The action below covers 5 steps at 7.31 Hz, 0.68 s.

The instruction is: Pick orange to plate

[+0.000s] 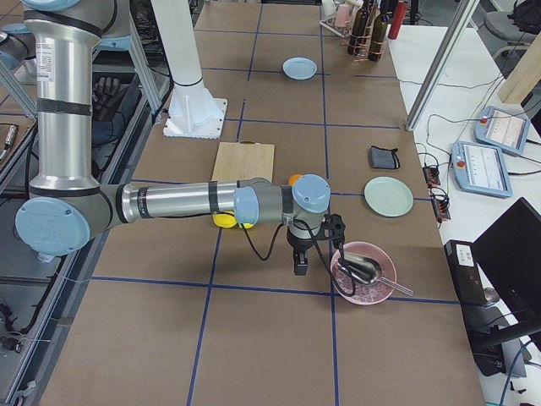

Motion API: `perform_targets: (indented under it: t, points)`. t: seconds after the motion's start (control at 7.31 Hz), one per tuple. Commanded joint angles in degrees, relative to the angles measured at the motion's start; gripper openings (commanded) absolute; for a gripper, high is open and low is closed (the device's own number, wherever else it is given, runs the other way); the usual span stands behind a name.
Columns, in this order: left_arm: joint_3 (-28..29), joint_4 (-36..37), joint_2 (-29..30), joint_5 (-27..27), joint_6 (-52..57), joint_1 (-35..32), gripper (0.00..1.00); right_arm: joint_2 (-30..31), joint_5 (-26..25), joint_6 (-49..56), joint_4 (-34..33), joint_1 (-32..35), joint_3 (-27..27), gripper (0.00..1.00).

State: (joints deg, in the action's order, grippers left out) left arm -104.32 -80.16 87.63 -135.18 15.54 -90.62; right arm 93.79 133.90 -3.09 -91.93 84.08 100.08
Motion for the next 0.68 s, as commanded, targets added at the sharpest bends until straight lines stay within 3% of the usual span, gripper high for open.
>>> perform_targets:
  t: [0.0, 0.27, 0.55]
  points:
    - [-0.18, 0.09, 0.87, 0.09, -0.07, 0.18, 1.0, -0.1, 0.04, 0.02, 0.0, -0.06, 0.9, 1.0]
    - [-1.06, -1.05, 1.05, 0.0, -0.07, 0.18, 1.0, -0.71, 0.31, -0.25, 0.0, -2.5, 2.91, 1.0]
    - [-1.67, -9.62, 2.19, 0.0, -0.6, 0.88, 1.0, -5.35, -0.13, -2.16, 0.0, -4.1, 3.81, 1.0]
